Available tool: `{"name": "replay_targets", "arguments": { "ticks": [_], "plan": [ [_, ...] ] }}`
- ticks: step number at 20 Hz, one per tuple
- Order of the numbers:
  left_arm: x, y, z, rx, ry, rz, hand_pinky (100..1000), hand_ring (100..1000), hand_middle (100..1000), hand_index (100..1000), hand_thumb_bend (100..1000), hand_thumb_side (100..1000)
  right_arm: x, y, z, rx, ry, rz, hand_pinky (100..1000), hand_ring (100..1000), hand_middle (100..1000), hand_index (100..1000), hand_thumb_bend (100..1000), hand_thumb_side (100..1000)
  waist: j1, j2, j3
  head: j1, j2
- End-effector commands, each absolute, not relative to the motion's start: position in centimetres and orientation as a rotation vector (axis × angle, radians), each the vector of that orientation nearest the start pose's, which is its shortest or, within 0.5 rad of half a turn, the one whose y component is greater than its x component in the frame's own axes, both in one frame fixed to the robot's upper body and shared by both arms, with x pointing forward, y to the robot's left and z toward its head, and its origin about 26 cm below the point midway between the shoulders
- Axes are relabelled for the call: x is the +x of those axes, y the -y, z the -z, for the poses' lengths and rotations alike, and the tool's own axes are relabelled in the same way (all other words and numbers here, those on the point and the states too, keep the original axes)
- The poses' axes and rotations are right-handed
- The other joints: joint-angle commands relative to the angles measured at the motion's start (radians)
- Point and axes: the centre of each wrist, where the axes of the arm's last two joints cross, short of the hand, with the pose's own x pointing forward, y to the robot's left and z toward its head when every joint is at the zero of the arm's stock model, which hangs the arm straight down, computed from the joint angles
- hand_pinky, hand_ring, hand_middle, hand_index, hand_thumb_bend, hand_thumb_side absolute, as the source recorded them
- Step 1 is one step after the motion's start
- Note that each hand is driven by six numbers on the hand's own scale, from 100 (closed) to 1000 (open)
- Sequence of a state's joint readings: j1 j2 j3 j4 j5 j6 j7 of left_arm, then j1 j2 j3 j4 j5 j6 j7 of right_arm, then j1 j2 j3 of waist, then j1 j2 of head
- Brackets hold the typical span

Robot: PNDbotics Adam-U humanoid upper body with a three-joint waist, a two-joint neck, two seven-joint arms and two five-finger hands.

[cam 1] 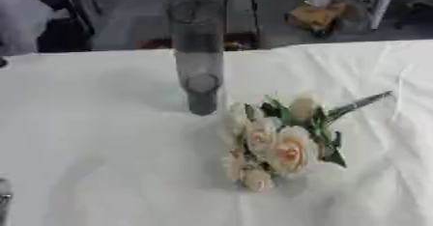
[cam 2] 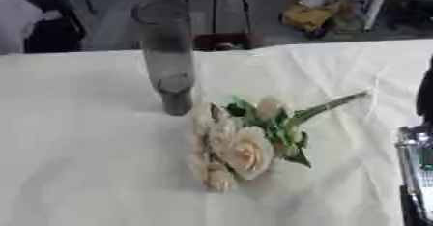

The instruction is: Arrange flowers into the vase.

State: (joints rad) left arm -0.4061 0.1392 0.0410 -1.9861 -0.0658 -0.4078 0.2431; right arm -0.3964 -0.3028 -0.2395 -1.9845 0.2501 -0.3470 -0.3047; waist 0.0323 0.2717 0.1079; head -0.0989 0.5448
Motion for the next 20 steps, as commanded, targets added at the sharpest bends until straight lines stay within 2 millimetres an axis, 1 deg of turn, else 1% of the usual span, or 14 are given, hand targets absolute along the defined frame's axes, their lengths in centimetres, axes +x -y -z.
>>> {"name": "replay_targets", "arguments": {
  "ticks": [1, 3, 5, 8, 9, 10, 11, 12, 14, 15, 17, 20],
  "plan": [
    [30.9, -23.0, -22.2, -0.132, -3.457, 0.108, 490, 630, 748, 827, 176, 1000, 30.1, 30.8, -24.8, 0.871, -3.289, 0.025, 681, 934, 670, 777, 100, 1000, -0.002, -0.013, 0.000, 0.002, 0.001],
    [30.9, -23.0, -22.2, -0.131, -3.457, 0.105, 490, 630, 748, 826, 176, 1000, 30.0, 31.1, -25.3, 0.890, -3.268, 0.072, 690, 956, 683, 784, 100, 1000, -0.003, -0.013, 0.001, 0.002, 0.001],
    [30.9, -23.0, -22.2, -0.131, -3.458, 0.101, 490, 630, 748, 826, 176, 1000, 29.8, 31.7, -26.2, 0.947, -3.223, 0.187, 708, 1000, 710, 801, 100, 984, -0.004, -0.015, 0.002, 0.001, 0.003],
    [30.9, -23.0, -22.2, -0.130, -3.460, 0.092, 491, 630, 748, 826, 176, 1000, 29.3, 32.9, -28.6, 1.097, -3.096, 0.419, 733, 1000, 735, 819, 100, 994, -0.006, -0.018, 0.005, -0.005, 0.011],
    [30.9, -23.0, -22.2, -0.129, -3.461, 0.090, 491, 630, 748, 826, 176, 1000, 29.1, 33.1, -29.4, 1.151, -3.047, 0.493, 744, 1000, 745, 827, 114, 1000, -0.007, -0.020, 0.006, -0.008, 0.013],
    [30.9, -23.0, -22.2, -0.127, -3.461, 0.086, 491, 630, 748, 827, 176, 1000, 28.9, 33.3, -30.3, 1.213, -2.986, 0.586, 753, 1000, 756, 838, 234, 1000, -0.008, -0.022, 0.006, -0.012, 0.015],
    [30.9, -23.0, -22.2, -0.125, -3.462, 0.083, 491, 630, 748, 827, 175, 1000, 28.8, 33.4, -31.1, 1.271, -2.930, 0.665, 755, 1000, 762, 841, 258, 1000, -0.008, -0.024, 0.007, -0.015, 0.017],
    [30.9, -22.9, -22.2, -0.121, -3.464, 0.079, 491, 630, 748, 827, 174, 1000, 28.6, 33.4, -31.8, 1.324, -2.873, 0.747, 759, 1000, 771, 846, 258, 1000, -0.009, -0.026, 0.008, -0.019, 0.018],
    [30.9, -22.9, -22.1, -0.114, -3.466, 0.071, 491, 630, 749, 827, 174, 1000, 28.4, 33.3, -32.8, 1.419, -2.773, 0.899, 770, 1000, 787, 860, 187, 994, -0.009, -0.030, 0.010, -0.027, 0.020],
    [30.9, -22.9, -22.1, -0.111, -3.466, 0.067, 491, 630, 749, 827, 174, 1000, 28.3, 33.2, -33.2, 1.461, -2.723, 0.976, 772, 1000, 789, 862, 181, 991, -0.008, -0.031, 0.011, -0.030, 0.020],
    [30.9, -22.9, -22.1, -0.108, -3.468, 0.060, 491, 630, 749, 827, 173, 1000, 28.1, 33.2, -34.0, 1.552, -2.588, 1.179, 803, 1000, 817, 891, 153, 969, -0.007, -0.036, 0.015, -0.035, 0.023],
    [30.8, -22.9, -22.0, -0.103, -3.473, 0.052, 491, 630, 749, 827, 171, 1000, 28.4, 33.7, -35.0, 1.647, -2.429, 1.402, 826, 1000, 834, 901, 125, 978, -0.006, -0.042, 0.019, -0.042, 0.025]
  ]
}}
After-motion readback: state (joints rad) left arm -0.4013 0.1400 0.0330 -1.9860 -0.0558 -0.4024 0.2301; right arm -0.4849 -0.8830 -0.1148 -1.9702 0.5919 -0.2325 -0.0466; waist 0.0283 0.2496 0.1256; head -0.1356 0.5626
